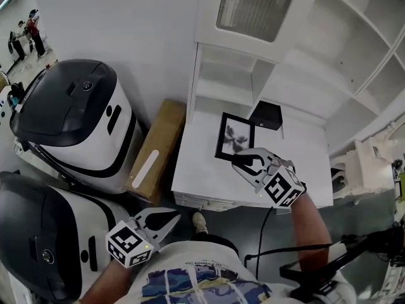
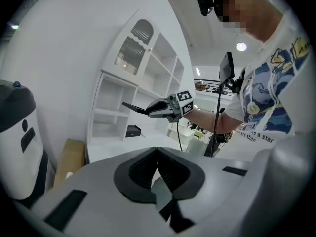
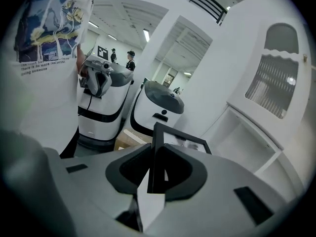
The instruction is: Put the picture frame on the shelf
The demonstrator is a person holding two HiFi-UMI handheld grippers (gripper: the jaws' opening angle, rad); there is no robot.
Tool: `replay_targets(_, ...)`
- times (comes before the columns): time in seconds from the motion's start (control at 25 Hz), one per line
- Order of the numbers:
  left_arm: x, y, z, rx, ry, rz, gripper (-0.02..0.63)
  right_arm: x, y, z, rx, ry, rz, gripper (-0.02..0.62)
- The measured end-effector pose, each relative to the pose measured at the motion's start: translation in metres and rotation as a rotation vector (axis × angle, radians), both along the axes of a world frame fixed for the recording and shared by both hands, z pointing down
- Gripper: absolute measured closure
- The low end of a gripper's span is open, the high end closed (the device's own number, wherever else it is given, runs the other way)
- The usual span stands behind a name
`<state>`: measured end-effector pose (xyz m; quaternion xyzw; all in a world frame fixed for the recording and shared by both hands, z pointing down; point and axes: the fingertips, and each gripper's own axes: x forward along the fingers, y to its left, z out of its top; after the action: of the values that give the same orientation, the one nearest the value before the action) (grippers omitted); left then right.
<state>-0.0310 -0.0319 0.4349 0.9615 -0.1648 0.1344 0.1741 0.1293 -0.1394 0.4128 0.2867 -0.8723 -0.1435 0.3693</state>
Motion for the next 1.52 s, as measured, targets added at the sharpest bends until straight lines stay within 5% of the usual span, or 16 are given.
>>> replay_targets(0.76, 0.036, -0.091, -0.001, -0.020, -0.057, -0.221, 0.594, 0.068, -0.206, 0.033, -0.041, 0.022, -0.027, 0.500)
replay_targets(1.52, 0.044, -0.120, 0.002, -0.028, -0.066, -0.336, 0.594, 0.051, -0.287, 0.064, -0.122, 0.059, -0.001, 0.500)
